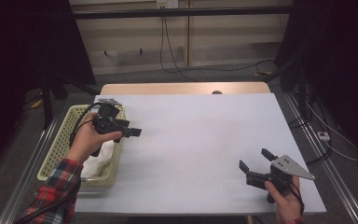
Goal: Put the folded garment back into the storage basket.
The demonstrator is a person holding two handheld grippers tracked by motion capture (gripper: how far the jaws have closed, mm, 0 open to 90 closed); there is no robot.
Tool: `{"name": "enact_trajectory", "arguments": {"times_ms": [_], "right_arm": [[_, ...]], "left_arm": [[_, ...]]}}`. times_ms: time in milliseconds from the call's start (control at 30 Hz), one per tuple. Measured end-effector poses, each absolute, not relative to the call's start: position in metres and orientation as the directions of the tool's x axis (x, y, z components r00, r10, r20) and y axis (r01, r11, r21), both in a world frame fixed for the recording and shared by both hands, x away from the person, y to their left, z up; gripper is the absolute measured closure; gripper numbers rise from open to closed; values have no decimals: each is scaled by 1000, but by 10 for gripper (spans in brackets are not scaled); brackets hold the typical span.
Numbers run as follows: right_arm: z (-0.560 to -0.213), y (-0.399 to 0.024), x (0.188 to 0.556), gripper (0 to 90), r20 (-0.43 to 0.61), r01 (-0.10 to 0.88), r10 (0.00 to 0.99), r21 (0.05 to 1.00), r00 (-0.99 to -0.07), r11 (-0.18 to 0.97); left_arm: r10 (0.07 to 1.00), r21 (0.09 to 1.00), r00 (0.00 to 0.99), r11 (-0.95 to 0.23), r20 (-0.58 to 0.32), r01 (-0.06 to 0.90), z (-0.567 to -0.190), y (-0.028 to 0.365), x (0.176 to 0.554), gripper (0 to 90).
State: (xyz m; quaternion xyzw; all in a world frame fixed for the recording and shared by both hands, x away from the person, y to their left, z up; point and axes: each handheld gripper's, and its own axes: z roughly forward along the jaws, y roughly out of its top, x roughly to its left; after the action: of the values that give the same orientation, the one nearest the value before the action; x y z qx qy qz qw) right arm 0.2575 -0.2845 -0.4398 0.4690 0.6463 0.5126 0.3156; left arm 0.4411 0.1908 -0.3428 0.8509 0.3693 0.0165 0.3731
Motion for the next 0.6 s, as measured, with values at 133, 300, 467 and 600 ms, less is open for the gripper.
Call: {"name": "enact_trajectory", "arguments": {"times_ms": [133,300,467,600], "right_arm": [[-440,-285,257,58,70,282,930,959,-362,37],[-440,-284,258,58,71,281,929,959,-363,37],[-440,-284,258,58,69,280,929,959,-363,38],[-439,-284,257,58,70,281,930,959,-362,38]], "left_arm": [[629,646,734,-454,-256,614,-345,185,438,263],[617,643,743,-463,-260,610,-349,179,433,262],[602,649,759,-478,-249,592,-352,172,426,258],[590,651,766,-481,-255,587,-356,168,421,255]]}}
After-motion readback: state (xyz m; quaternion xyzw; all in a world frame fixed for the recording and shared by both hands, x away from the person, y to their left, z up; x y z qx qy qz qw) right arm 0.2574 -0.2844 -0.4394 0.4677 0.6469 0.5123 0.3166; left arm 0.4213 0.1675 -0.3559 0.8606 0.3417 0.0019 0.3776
